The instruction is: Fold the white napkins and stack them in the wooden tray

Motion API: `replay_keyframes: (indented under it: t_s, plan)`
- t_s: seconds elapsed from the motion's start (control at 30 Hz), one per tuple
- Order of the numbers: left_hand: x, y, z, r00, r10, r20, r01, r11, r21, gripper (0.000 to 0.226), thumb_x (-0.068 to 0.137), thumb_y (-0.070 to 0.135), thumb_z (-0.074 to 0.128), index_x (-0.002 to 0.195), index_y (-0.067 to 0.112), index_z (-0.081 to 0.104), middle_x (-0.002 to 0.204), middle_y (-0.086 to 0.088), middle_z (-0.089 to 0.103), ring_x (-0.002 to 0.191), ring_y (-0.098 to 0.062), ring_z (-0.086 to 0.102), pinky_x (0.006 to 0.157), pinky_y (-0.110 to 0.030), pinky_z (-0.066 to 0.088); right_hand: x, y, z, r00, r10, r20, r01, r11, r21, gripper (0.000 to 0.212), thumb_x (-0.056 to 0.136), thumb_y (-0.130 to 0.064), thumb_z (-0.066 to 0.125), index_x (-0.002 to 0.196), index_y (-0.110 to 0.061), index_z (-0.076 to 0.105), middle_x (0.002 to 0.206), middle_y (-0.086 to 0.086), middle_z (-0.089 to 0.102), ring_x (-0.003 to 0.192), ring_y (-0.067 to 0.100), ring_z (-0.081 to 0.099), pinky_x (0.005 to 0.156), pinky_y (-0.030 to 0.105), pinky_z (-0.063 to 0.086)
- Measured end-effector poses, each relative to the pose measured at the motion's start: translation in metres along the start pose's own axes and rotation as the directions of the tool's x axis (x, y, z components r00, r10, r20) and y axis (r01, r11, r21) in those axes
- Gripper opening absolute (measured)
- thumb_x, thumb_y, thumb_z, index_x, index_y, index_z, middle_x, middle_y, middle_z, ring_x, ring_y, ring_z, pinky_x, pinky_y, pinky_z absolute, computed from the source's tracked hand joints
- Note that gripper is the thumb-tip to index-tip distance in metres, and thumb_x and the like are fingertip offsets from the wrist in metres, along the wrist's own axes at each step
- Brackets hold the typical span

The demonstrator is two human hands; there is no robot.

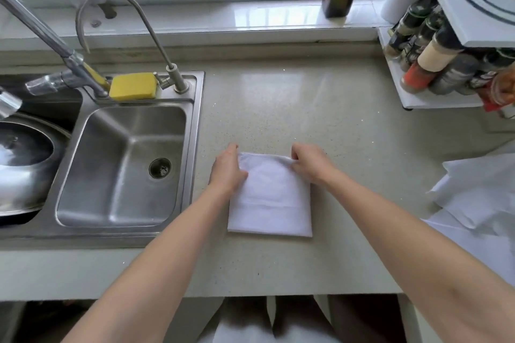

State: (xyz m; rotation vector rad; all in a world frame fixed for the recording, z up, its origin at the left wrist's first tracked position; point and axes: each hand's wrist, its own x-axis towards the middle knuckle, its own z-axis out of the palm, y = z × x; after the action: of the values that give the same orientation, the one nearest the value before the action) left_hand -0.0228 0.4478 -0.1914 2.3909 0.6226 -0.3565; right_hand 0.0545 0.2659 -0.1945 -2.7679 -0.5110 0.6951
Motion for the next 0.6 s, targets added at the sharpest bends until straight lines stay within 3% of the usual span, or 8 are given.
replay_keyframes:
  t_s: [0.13,0.2,0.33,0.4,0.5,0.6]
  plan:
    - [0.001,0.019,0.005,0.983,0.178,-0.053,-0.154,0.94,0.303,0.066,0.081,0.014,0.069,0.139,0.015,0.036,0.135,-0.008,0.039,0.124,-0.026,0.038,0.099,-0.032,0.034,-0.026,0.022,0.013,0.962,0.261,-0.079,-0.246,0.956,0.162,0.014,0.084,-0.008,0.051,0.073,-0.002,0.057,0.072,0.016,0.055,0.076,0.034,0.056,0.058,0.029,0.034]
    - [-0.005,0.033,0.01,0.947,0.321,-0.035,-0.291,0.897,0.333,0.06,0.086,0.024,0.066,0.139,0.018,0.04,0.138,-0.005,0.038,0.127,-0.024,0.035,0.102,-0.032,0.031,-0.048,0.037,0.019,0.902,0.419,-0.101,-0.377,0.88,0.288,0.014,0.081,-0.005,0.052,0.068,-0.005,0.053,0.066,0.011,0.048,0.069,0.03,0.049,0.057,0.029,0.032]
    - [-0.02,0.047,0.029,0.816,0.493,0.302,-0.577,0.724,0.378,0.059,0.093,0.039,0.055,0.145,0.018,0.036,0.152,-0.004,0.029,0.141,-0.024,0.023,0.112,-0.034,0.022,-0.085,0.051,0.029,0.774,0.623,-0.113,-0.492,0.704,0.512,0.032,0.08,-0.002,0.054,0.051,-0.01,0.041,0.062,0.014,0.049,0.065,0.03,0.051,0.057,0.03,0.036]
    - [-0.028,0.043,0.039,0.781,0.473,0.409,-0.622,0.651,0.435,0.064,0.095,0.043,0.05,0.149,0.018,0.027,0.158,-0.007,0.018,0.146,-0.028,0.012,0.118,-0.036,0.015,-0.095,0.045,0.036,0.762,0.645,-0.067,-0.471,0.621,0.627,0.035,0.078,0.001,0.054,0.047,-0.012,0.042,0.057,0.01,0.052,0.06,0.032,0.063,0.051,0.029,0.046]
    - [-0.035,0.03,0.045,0.815,0.372,0.444,-0.567,0.67,0.479,0.078,0.093,0.046,0.053,0.153,0.019,0.011,0.161,-0.008,0.001,0.147,-0.033,0.0,0.119,-0.041,0.01,-0.102,0.031,0.044,0.782,0.623,0.0,-0.44,0.553,0.708,0.033,0.078,0.002,0.052,0.049,-0.011,0.044,0.057,0.007,0.053,0.056,0.033,0.069,0.047,0.031,0.054]
    - [-0.04,0.022,0.043,0.853,0.292,0.432,-0.494,0.717,0.491,0.094,0.087,0.052,0.059,0.153,0.021,0.0,0.16,-0.009,-0.012,0.146,-0.035,-0.007,0.119,-0.043,0.007,-0.105,0.028,0.041,0.812,0.583,-0.025,-0.472,0.682,0.559,0.018,0.077,-0.006,0.054,0.061,-0.013,0.049,0.072,0.011,0.063,0.071,0.032,0.068,0.06,0.031,0.052]
